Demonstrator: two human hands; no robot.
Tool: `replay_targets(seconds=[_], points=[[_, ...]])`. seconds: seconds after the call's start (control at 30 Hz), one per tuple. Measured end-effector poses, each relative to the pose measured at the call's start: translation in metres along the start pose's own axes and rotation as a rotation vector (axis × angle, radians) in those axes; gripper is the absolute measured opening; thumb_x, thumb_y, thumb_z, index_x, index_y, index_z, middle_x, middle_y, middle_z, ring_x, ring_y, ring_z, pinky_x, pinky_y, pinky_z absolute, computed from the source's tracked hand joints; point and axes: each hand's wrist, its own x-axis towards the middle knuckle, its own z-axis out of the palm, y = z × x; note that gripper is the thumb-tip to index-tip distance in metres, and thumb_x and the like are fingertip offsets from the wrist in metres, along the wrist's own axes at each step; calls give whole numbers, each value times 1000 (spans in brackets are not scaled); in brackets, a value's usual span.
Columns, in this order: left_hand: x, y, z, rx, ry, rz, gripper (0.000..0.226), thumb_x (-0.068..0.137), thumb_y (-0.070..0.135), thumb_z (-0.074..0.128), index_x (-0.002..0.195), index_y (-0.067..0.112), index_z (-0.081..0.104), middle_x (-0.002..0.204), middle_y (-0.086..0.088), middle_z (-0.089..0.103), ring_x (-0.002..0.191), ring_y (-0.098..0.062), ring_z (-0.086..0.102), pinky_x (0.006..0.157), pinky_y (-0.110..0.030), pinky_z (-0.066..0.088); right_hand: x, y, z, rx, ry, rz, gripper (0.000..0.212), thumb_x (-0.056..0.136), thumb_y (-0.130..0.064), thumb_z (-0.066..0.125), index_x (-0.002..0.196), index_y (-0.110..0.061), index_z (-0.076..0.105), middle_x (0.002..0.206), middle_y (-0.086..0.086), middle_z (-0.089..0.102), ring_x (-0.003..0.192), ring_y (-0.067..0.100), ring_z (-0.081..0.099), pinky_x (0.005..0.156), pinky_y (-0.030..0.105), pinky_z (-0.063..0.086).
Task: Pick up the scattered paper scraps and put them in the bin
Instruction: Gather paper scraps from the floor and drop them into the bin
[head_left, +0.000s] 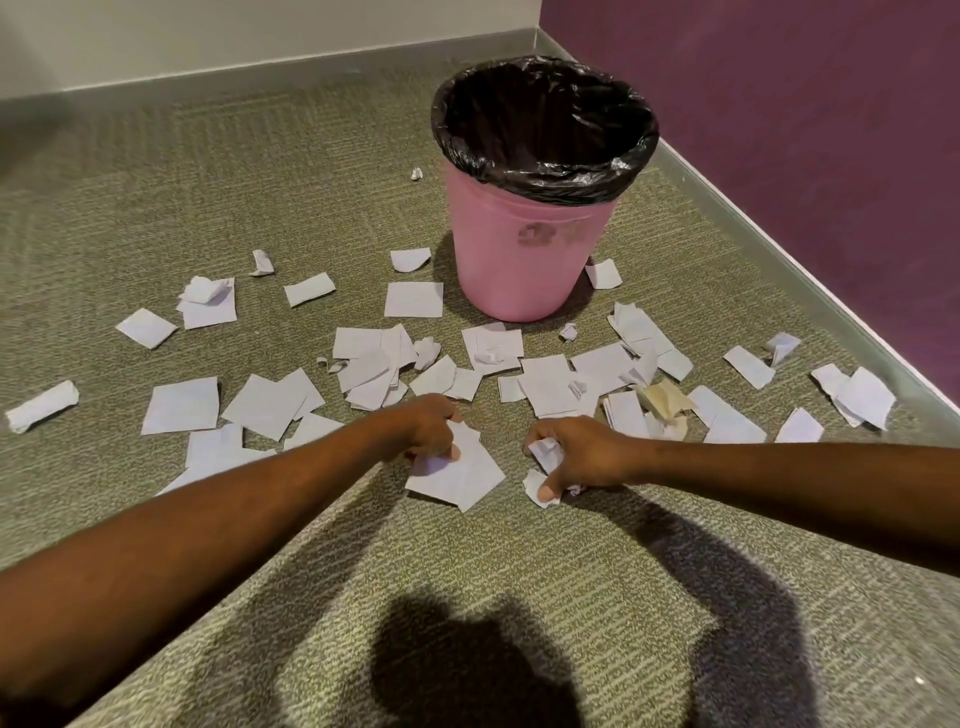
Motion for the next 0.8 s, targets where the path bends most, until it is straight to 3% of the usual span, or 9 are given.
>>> replay_targets(seconds=[0.17, 0.27, 0.33, 0.4, 0.53, 0.63, 0.73, 0.8], points=[[-2, -13, -2, 30, -6, -12, 63, 94, 13, 79, 150, 10, 51, 123, -20, 62, 99, -30, 65, 74, -34, 55, 4, -4, 9, -197, 18, -60, 59, 72, -24, 97, 124, -15, 70, 121, 5, 71, 107, 26, 64, 85, 36, 52], [-2, -13, -2, 7, -35, 1, 60, 94, 13, 79, 148, 10, 53, 126, -20, 60, 110, -35, 67, 76, -36, 55, 2, -8, 6, -157, -1, -1, 65, 74, -25, 96, 132, -11, 70, 126, 5, 69, 107, 23, 62, 81, 31, 48], [-3, -9, -6, -61, -47, 17, 59, 95, 13, 79, 148, 11, 53, 126, -18, 61, 108, -32, 67, 81, -38, 57, 1, -9, -1, -98, 2, 15, 55, 73, -26, 96, 120, -8, 74, 116, 8, 74, 101, 28, 67, 78, 32, 51], [-5, -4, -14, -108, -27, 48, 60, 95, 16, 79, 149, 13, 53, 134, -16, 61, 112, -28, 65, 91, -37, 58, -3, -14, -14, 21, 24, 20, 44, 74, -23, 97, 108, -6, 76, 105, 10, 79, 98, 34, 75, 82, 43, 61], [-13, 14, -44, -320, 3, 94, 49, 98, 12, 75, 142, 10, 55, 97, -14, 70, 78, -19, 62, 66, -29, 48, -9, -38, -53, 318, 98, -10, 34, 77, -15, 97, 102, -4, 76, 97, 14, 81, 88, 32, 80, 79, 50, 65], [-20, 28, -70, -487, 35, 112, 37, 98, 13, 74, 133, 8, 62, 117, -18, 75, 91, -23, 68, 68, -31, 55, -14, -64, -86, 465, 181, -45, 32, 82, -6, 91, 109, 0, 75, 99, 15, 82, 91, 35, 80, 79, 48, 66], [-27, 42, -95, -677, 96, 164, 38, 97, 15, 75, 133, 7, 63, 108, -11, 77, 84, -18, 72, 54, -25, 58, -24, -92, -118, 566, 278, -101, 32, 81, -3, 90, 109, -3, 74, 100, 14, 83, 92, 32, 80, 79, 46, 65], [-36, 53, -110, -780, 127, 214, 39, 96, 18, 76, 131, 6, 64, 104, -8, 77, 77, -15, 73, 54, -25, 58, -32, -111, -139, 647, 332, -130, 33, 81, -2, 89, 109, -5, 72, 99, 13, 82, 92, 32, 79, 78, 47, 65]])
